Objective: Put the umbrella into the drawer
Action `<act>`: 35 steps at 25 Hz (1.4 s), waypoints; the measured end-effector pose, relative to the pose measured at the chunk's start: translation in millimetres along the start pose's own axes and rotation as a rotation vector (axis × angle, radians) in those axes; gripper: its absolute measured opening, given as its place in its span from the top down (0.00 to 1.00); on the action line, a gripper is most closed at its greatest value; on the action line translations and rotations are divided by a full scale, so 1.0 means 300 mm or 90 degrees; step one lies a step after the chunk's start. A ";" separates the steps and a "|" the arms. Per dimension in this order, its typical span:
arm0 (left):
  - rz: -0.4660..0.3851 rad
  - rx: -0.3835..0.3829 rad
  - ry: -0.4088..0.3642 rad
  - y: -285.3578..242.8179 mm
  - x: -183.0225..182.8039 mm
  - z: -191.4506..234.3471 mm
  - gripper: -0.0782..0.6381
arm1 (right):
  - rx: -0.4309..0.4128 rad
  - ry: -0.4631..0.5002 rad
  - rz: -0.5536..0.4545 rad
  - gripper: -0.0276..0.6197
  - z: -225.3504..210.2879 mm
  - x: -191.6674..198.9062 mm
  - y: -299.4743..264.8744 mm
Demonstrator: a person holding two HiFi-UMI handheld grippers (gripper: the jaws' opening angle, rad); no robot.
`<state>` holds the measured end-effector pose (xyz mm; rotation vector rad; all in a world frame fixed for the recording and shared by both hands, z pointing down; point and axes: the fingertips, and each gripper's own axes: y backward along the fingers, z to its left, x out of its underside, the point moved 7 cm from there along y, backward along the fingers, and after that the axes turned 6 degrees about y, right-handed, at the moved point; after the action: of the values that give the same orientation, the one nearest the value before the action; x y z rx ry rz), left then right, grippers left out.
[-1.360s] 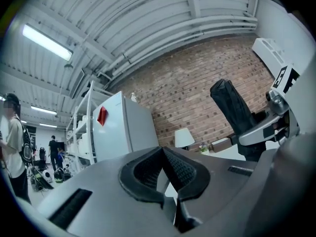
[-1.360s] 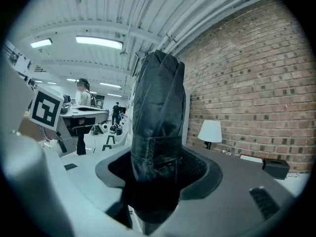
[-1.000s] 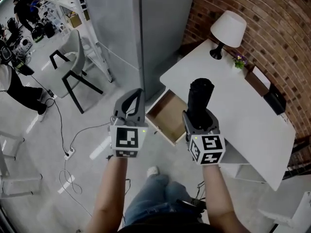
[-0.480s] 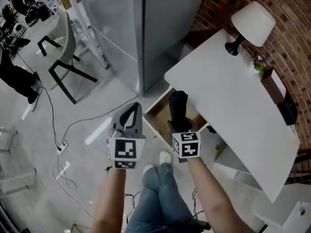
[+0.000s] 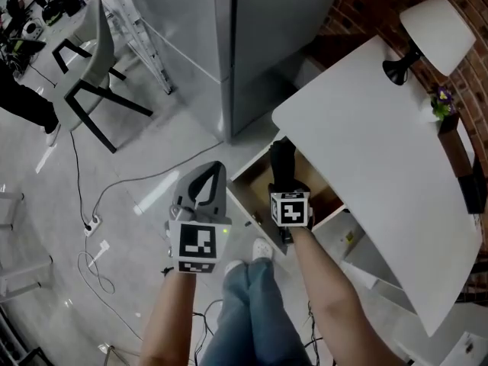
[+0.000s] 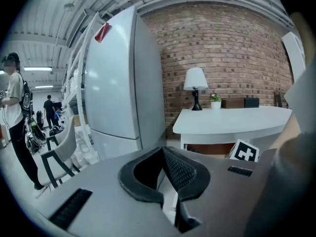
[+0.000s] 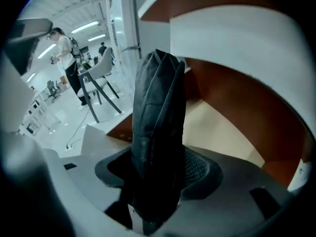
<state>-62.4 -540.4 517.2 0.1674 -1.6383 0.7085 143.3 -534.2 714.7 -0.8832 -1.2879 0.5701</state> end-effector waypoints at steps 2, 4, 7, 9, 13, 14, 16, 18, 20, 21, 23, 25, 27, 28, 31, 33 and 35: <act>0.001 0.004 -0.005 -0.028 0.018 -0.002 0.89 | 0.032 -0.041 0.034 0.56 -0.046 0.022 -0.057; 0.000 0.008 -0.010 -0.049 0.030 -0.008 0.89 | 0.066 -0.073 0.061 0.56 -0.094 0.033 -0.099; 0.000 0.017 -0.020 -0.075 0.042 -0.017 0.89 | 0.117 -0.108 0.136 0.54 -0.162 0.070 -0.146; 0.002 0.023 -0.029 -0.087 0.039 -0.023 0.89 | 0.116 -0.124 0.139 0.54 -0.174 0.060 -0.161; -0.002 0.035 -0.038 -0.082 0.000 -0.048 0.89 | 0.098 -0.058 0.094 0.46 -0.134 -0.006 -0.104; -0.001 0.037 -0.036 -0.070 -0.013 -0.054 0.89 | 0.111 -0.032 0.093 0.46 -0.132 -0.012 -0.067; 0.002 0.040 -0.034 -0.034 -0.046 -0.065 0.89 | 0.110 -0.001 0.085 0.46 -0.111 -0.022 0.011; 0.006 0.043 -0.033 0.014 -0.085 -0.078 0.89 | 0.094 0.021 0.083 0.46 -0.080 -0.031 0.107; 0.008 0.046 -0.037 0.067 -0.125 -0.094 0.89 | 0.082 0.037 0.080 0.46 -0.055 -0.042 0.213; 0.009 0.048 -0.040 0.095 -0.144 -0.102 0.89 | 0.076 0.040 0.077 0.46 -0.041 -0.047 0.266; 0.008 0.052 -0.045 0.152 -0.178 -0.120 0.89 | 0.064 0.032 0.074 0.47 -0.012 -0.042 0.371; 0.005 0.054 -0.047 0.206 -0.209 -0.137 0.89 | 0.056 0.022 0.076 0.54 0.012 -0.033 0.477; -0.001 0.053 -0.048 0.256 -0.245 -0.155 0.89 | 0.045 0.028 0.054 0.61 0.030 -0.058 0.589; -0.006 0.053 -0.049 0.280 -0.265 -0.166 0.89 | 0.041 0.035 0.035 0.63 0.035 -0.077 0.648; -0.028 0.047 -0.044 0.343 -0.322 -0.205 0.89 | 0.039 0.063 -0.051 0.71 0.029 -0.154 0.835; -0.045 0.041 -0.041 0.378 -0.357 -0.233 0.89 | 0.046 0.077 -0.104 0.80 0.011 -0.188 0.955; -0.062 0.035 -0.043 0.414 -0.396 -0.263 0.89 | 0.062 0.081 -0.143 0.90 -0.020 -0.196 1.072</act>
<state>-31.7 -432.6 364.8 0.3112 -1.6633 0.6812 171.1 -400.9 417.4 -0.6740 -1.2138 0.3896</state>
